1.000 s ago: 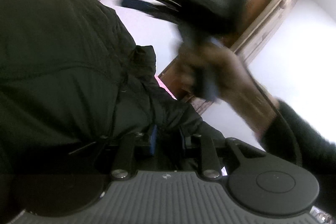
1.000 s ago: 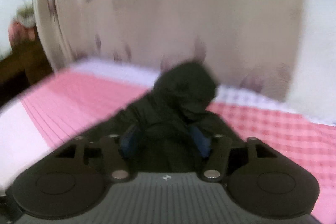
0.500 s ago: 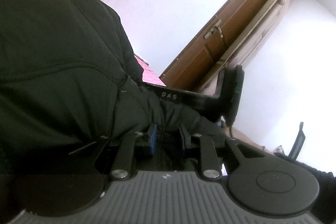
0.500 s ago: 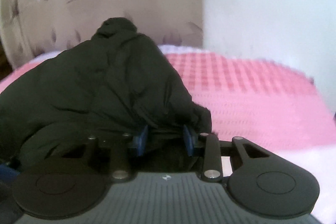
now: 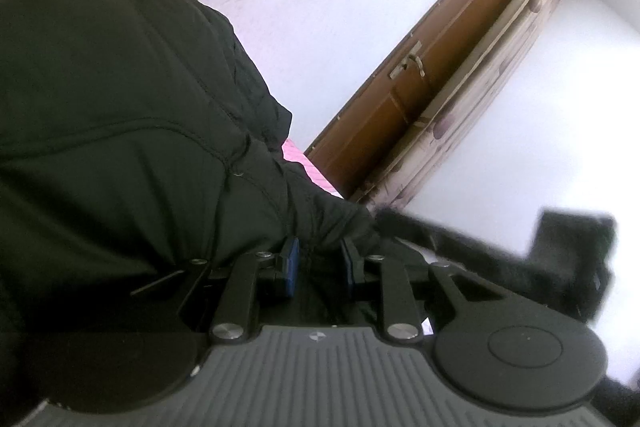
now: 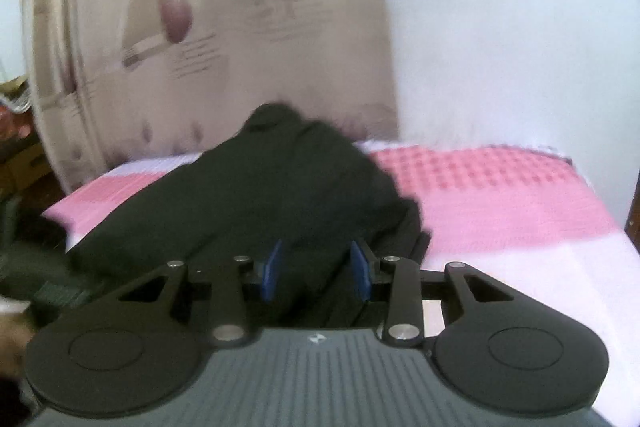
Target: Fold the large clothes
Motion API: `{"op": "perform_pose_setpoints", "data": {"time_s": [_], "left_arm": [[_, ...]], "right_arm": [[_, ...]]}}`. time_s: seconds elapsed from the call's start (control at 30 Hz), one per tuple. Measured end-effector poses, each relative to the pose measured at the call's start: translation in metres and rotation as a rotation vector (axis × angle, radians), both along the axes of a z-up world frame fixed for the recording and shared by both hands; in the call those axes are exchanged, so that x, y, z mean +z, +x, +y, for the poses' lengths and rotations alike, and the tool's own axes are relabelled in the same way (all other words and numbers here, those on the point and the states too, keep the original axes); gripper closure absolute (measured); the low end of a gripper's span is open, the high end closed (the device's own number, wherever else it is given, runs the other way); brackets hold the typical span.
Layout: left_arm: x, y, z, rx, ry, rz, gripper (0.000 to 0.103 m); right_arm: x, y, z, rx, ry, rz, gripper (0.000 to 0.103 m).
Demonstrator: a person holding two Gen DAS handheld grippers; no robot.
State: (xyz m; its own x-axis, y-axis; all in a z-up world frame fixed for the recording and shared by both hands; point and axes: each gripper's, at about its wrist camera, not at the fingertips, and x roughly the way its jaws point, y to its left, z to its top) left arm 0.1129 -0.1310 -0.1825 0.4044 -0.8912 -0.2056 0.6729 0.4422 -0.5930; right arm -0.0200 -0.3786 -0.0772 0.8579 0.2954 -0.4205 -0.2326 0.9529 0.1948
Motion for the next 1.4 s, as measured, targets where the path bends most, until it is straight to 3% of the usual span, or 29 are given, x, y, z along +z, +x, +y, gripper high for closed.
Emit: {"op": "perform_pose_setpoints", "data": {"time_s": [0.1,0.17,0.27,0.33,0.5,0.6,0.73,0.8,0.87,0.97,1.1,1.23,1.4], "left_arm": [[-0.001,-0.002,0.002,0.004,-0.007,-0.007,0.074],[-0.002,-0.004,0.004,0.003,-0.015,-0.012,0.070],[-0.001,-0.009,0.008,0.000,-0.023,-0.040,0.060],[0.000,-0.012,0.009,-0.002,-0.022,-0.062,0.057],[0.000,-0.014,0.010,-0.006,-0.021,-0.067,0.055],[0.000,-0.014,0.012,-0.015,-0.044,-0.071,0.049],[0.002,-0.025,0.018,-0.029,-0.088,-0.122,0.022],[0.008,-0.034,0.027,-0.010,-0.107,-0.130,0.015],[0.020,-0.044,0.043,0.035,-0.124,-0.150,0.004],[0.041,-0.051,0.073,0.150,-0.090,-0.193,0.002],[0.051,-0.051,0.121,0.337,-0.024,-0.181,0.001],[0.034,-0.051,0.154,0.365,-0.003,-0.108,0.001],[0.022,-0.046,0.162,0.349,0.013,-0.072,0.001]], "right_arm": [[-0.011,-0.019,0.011,-0.035,-0.048,0.010,0.071],[-0.023,-0.026,0.004,-0.082,0.001,0.056,0.072],[-0.049,-0.032,0.003,-0.138,-0.009,0.162,0.076],[-0.060,-0.044,0.007,-0.148,-0.007,0.142,0.079],[-0.039,-0.060,-0.019,-0.253,0.122,0.087,0.079],[-0.017,-0.070,-0.018,-0.204,0.199,0.001,0.079],[-0.012,-0.060,0.013,-0.129,0.165,0.008,0.079],[-0.028,-0.051,0.023,-0.145,0.117,0.069,0.082],[-0.048,-0.050,0.022,-0.166,0.150,0.121,0.083],[-0.060,-0.056,0.019,-0.187,0.196,0.131,0.083],[-0.061,-0.064,0.022,-0.184,0.159,0.112,0.083],[-0.060,-0.064,0.013,-0.197,0.208,0.131,0.070],[-0.054,-0.054,0.021,-0.199,0.184,0.132,0.069]]}}
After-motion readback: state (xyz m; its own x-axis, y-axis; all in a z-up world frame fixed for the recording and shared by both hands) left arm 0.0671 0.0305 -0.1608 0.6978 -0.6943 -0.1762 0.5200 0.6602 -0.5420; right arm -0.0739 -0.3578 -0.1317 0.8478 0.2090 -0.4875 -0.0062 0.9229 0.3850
